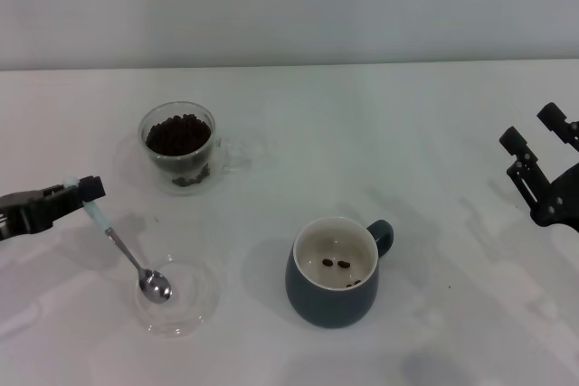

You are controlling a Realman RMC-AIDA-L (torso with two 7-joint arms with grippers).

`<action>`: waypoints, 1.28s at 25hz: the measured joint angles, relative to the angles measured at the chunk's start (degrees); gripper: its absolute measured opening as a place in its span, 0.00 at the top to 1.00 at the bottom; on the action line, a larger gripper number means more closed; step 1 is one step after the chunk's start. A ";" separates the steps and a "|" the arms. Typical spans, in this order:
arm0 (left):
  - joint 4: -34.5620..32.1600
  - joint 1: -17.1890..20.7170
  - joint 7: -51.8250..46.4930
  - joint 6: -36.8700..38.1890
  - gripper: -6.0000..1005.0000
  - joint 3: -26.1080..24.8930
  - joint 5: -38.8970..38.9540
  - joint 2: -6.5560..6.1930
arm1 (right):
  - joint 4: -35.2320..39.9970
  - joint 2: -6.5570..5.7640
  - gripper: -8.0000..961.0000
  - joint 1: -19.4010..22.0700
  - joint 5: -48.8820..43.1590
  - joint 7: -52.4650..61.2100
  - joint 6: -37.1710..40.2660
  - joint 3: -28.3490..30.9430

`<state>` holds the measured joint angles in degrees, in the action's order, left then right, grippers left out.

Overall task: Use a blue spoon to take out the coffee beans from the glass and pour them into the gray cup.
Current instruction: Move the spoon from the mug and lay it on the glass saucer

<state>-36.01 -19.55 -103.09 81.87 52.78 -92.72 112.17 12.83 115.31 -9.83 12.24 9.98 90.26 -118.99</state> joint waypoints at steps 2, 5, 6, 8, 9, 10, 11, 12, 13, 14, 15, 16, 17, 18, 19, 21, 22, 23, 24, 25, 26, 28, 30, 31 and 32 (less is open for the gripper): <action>0.05 0.00 0.00 -0.57 0.84 0.00 -0.34 0.01 | -0.09 0.00 0.48 0.00 0.00 0.01 0.05 0.00; 0.60 -0.26 0.14 -1.11 0.84 0.03 -0.71 0.07 | -0.13 0.00 0.48 -0.01 0.00 0.02 0.08 0.00; 1.06 -0.46 0.30 -1.23 0.84 0.04 -0.82 0.12 | -0.14 0.00 0.48 -0.01 0.00 0.02 0.10 0.00; 2.33 -1.02 0.66 -1.86 0.84 0.02 -1.06 0.28 | -0.15 0.00 0.48 -0.02 0.00 0.03 0.11 0.00; 2.92 -1.26 0.76 -2.57 0.83 0.08 -1.38 0.43 | -0.16 0.00 0.48 -0.03 0.00 0.03 0.11 0.00; 3.23 -1.37 0.81 -3.10 0.83 0.11 -1.64 0.54 | -0.17 0.00 0.48 -0.05 0.00 0.04 0.11 0.00; 3.40 -1.43 0.85 -3.80 0.83 0.14 -2.11 0.73 | -0.17 0.00 0.48 -0.08 0.00 0.04 0.11 -0.02; 3.43 -1.44 0.88 -4.34 0.83 0.15 -2.41 0.94 | -0.18 0.00 0.48 -0.10 0.00 0.04 0.11 -0.06; 3.45 -1.44 0.93 -4.69 0.83 0.15 -2.60 1.10 | -0.18 0.00 0.48 -0.11 -0.01 0.04 0.11 -0.10; 3.48 -1.45 1.07 -5.29 0.83 0.15 -2.72 1.34 | -0.18 0.00 0.48 -0.11 -0.01 0.04 0.11 -0.19; 3.53 -1.45 1.15 -5.67 0.83 0.14 -2.72 1.50 | -0.18 0.00 0.48 -0.11 -0.01 0.04 0.11 -0.24; 3.60 -1.45 1.23 -6.06 0.83 0.14 -2.72 1.61 | -0.18 0.00 0.48 -0.11 -0.02 0.04 0.11 -0.26; 3.66 -1.46 1.27 -6.33 0.83 0.19 -2.72 1.70 | -0.18 0.00 0.48 -0.11 -0.02 0.05 0.11 -0.27; 3.84 -1.54 1.28 -6.63 0.83 0.28 -2.84 1.80 | -0.18 0.00 0.47 -0.11 -0.02 0.05 0.07 -0.27; 3.94 -1.62 1.29 -6.72 0.83 0.34 -2.99 1.86 | -0.18 0.00 0.47 -0.11 -0.02 0.06 -0.02 -0.26; 4.26 -2.05 1.31 -6.84 0.83 0.44 -3.70 2.09 | -0.18 0.00 0.47 -0.11 -0.02 0.10 -0.16 -0.23; 4.33 -2.19 1.31 -6.87 0.83 0.45 -3.98 2.17 | -0.18 0.00 0.47 -0.11 -0.02 0.12 -0.18 -0.21; 4.33 -2.19 1.31 -6.87 0.83 0.45 -3.98 2.17 | -0.17 0.00 0.47 -0.13 -0.02 0.13 -0.19 -0.20; 4.35 -2.26 1.27 -6.89 0.83 0.46 -4.09 2.23 | -0.18 0.00 0.47 -0.18 -0.02 0.13 -0.19 -0.21; 4.45 -2.31 1.13 -6.93 0.83 0.47 -4.17 2.27 | -0.18 0.00 0.47 -0.21 -0.02 0.15 -0.19 -0.24; 4.54 -2.32 1.11 -6.95 0.83 0.47 -4.22 2.28 | -0.18 0.00 0.47 -0.24 -0.02 0.17 -0.21 -0.27; 5.33 -2.60 1.07 -7.07 0.83 0.49 -4.32 2.34 | -0.17 0.00 0.47 -0.28 -0.02 0.22 -0.26 -0.32; 5.94 -2.84 1.07 -7.27 0.83 0.49 -4.32 2.33 | -0.18 0.00 0.47 -0.29 -0.03 0.23 -0.32 -0.36; 6.33 -2.97 1.07 -7.48 0.82 0.49 -4.33 2.30 | -0.17 0.00 0.47 -0.31 -0.02 0.23 -0.35 -0.39; 6.48 -3.00 1.03 -7.80 0.81 0.49 -4.34 2.28 | -0.17 0.00 0.47 -0.33 -0.02 0.23 -0.38 -0.41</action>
<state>-29.53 -22.55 -102.06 74.07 53.26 -97.06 114.45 12.66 115.31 -10.16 12.21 10.20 89.88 -119.40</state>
